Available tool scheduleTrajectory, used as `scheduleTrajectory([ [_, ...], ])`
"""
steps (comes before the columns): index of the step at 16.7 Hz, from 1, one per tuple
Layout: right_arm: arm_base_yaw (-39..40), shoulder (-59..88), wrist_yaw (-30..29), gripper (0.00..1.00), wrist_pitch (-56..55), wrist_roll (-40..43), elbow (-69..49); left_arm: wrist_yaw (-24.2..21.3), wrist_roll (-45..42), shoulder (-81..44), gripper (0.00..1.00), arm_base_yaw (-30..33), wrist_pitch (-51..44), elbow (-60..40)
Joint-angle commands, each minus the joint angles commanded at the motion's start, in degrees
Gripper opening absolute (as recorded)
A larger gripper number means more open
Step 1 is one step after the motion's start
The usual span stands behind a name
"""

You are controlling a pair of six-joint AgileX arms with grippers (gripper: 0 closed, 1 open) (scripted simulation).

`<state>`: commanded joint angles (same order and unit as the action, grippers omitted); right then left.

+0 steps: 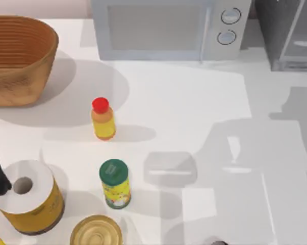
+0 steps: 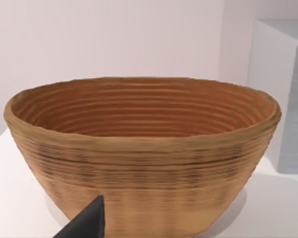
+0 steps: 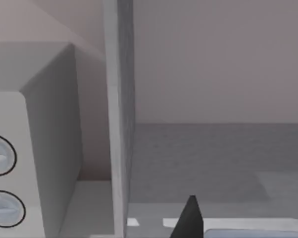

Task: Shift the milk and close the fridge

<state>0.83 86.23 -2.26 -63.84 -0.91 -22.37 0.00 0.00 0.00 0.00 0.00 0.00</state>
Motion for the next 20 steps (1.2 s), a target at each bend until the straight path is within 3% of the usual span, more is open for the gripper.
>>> scheduleTrajectory([
  [8, -2.4, 6.8, 2.8, 0.0, 1.9, 0.5, -6.3, 0.0, 0.0, 0.0, 1.0, 0.0, 0.0, 0.0],
  [16, -8.1, 33.3, 10.4, 0.0, 7.5, 1.0, -39.7, 0.0, 0.0, 0.0, 1.0, 0.0, 0.0, 0.0],
  [20, -12.0, 42.3, 13.9, 0.0, 11.7, 1.2, -49.2, 0.0, 0.0, 0.0, 1.0, 0.0, 0.0, 0.0],
])
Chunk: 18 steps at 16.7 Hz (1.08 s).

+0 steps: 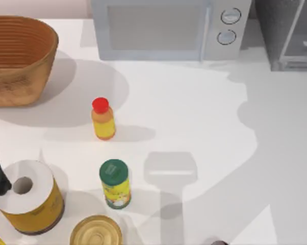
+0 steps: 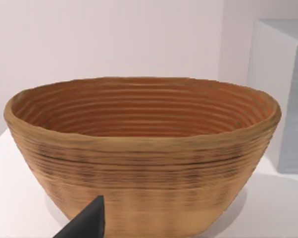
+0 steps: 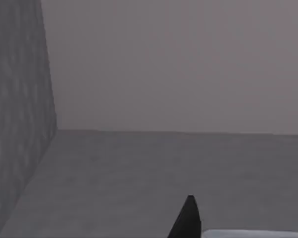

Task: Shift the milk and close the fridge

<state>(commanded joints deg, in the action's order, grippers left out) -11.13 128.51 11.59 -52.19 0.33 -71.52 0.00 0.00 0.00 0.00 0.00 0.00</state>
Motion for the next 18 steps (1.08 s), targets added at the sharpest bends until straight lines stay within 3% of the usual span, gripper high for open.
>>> scheduleTrajectory([
  [11, -0.8, 1.2, 0.7, 0.0, 0.9, 0.1, -1.1, 0.0, 0.0, 0.0, 1.0, 0.0, 0.0, 0.0],
  [18, -0.8, 1.2, 0.7, 0.53, 0.9, 0.1, -1.1, 0.0, 0.0, 0.0, 1.0, 0.0, 0.0, 0.0],
])
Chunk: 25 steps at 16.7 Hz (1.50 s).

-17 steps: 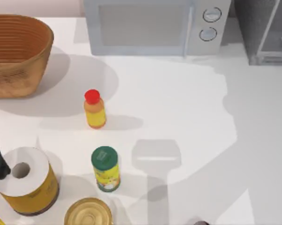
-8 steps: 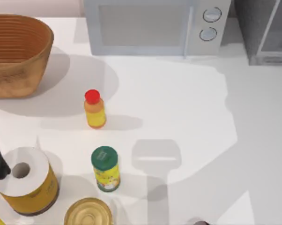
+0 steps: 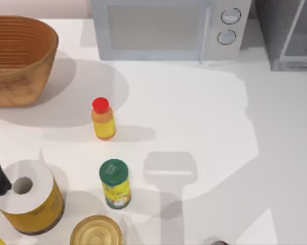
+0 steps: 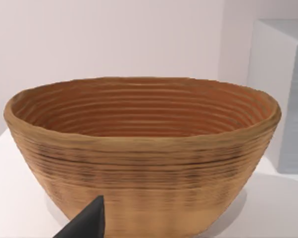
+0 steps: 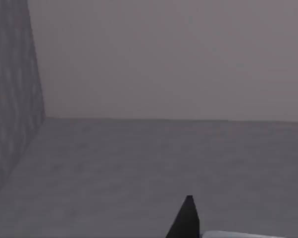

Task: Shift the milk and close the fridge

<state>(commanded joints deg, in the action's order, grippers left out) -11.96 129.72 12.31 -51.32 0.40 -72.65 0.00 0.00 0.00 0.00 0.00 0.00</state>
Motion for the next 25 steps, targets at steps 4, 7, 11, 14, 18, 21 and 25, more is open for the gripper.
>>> scheduleTrajectory([
  [4, 0.0, 0.0, 0.0, 0.83, 0.0, 0.0, 0.0, 0.0, 0.0, 0.0, 1.0, 0.0, 0.0, 0.0],
  [7, 0.0, 0.0, 0.0, 1.0, 0.0, 0.0, 0.0, 0.0, 0.0, 0.0, 1.0, 0.0, 0.0, 0.0],
  [11, 0.0, 0.0, 0.0, 1.0, 0.0, 0.0, 0.0, 0.0, 0.0, 0.0, 1.0, 0.0, 0.0, 0.0],
  [14, 0.0, 0.0, 0.0, 1.0, 0.0, 0.0, 0.0, 0.0, 0.0, 0.0, 1.0, 0.0, 0.0, 0.0],
  [18, 0.1, -1.8, -0.3, 1.0, 0.7, -0.1, 1.0, 0.0, 0.0, 0.0, 1.0, 0.0, 0.0, 0.0],
  [21, 0.5, -8.9, -1.3, 1.0, 3.6, -0.4, 5.2, 0.0, 0.0, 0.0, 1.0, 0.0, 0.0, 0.0],
  [25, 2.0, -26.7, -3.0, 1.0, 10.4, -0.4, 14.8, 0.0, 0.0, 0.0, 1.0, 0.0, 0.0, 0.0],
])
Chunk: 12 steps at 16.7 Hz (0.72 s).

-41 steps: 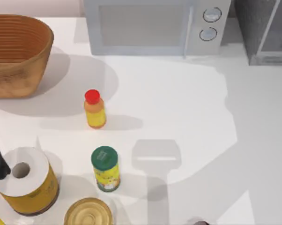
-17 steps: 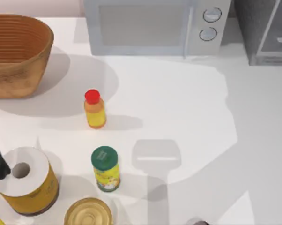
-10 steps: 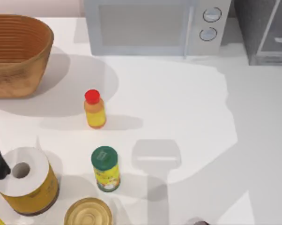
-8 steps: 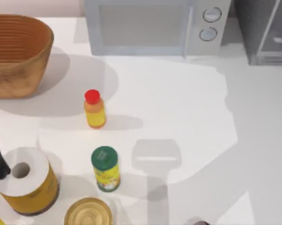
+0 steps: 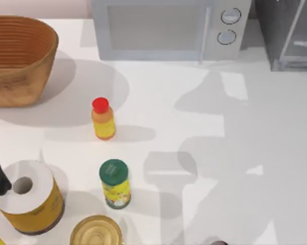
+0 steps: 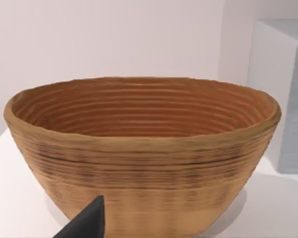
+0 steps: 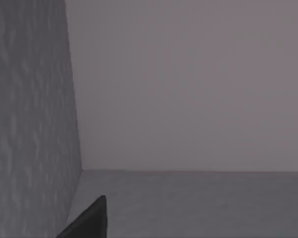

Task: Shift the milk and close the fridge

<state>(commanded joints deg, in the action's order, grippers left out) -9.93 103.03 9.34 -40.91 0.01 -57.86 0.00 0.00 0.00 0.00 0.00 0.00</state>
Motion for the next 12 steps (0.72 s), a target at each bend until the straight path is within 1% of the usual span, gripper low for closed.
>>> scheduleTrajectory([
  [12, 7.2, -75.4, -6.2, 1.0, 28.4, 0.2, 40.2, 0.0, 0.0, 0.0, 1.0, 0.0, 0.0, 0.0],
])
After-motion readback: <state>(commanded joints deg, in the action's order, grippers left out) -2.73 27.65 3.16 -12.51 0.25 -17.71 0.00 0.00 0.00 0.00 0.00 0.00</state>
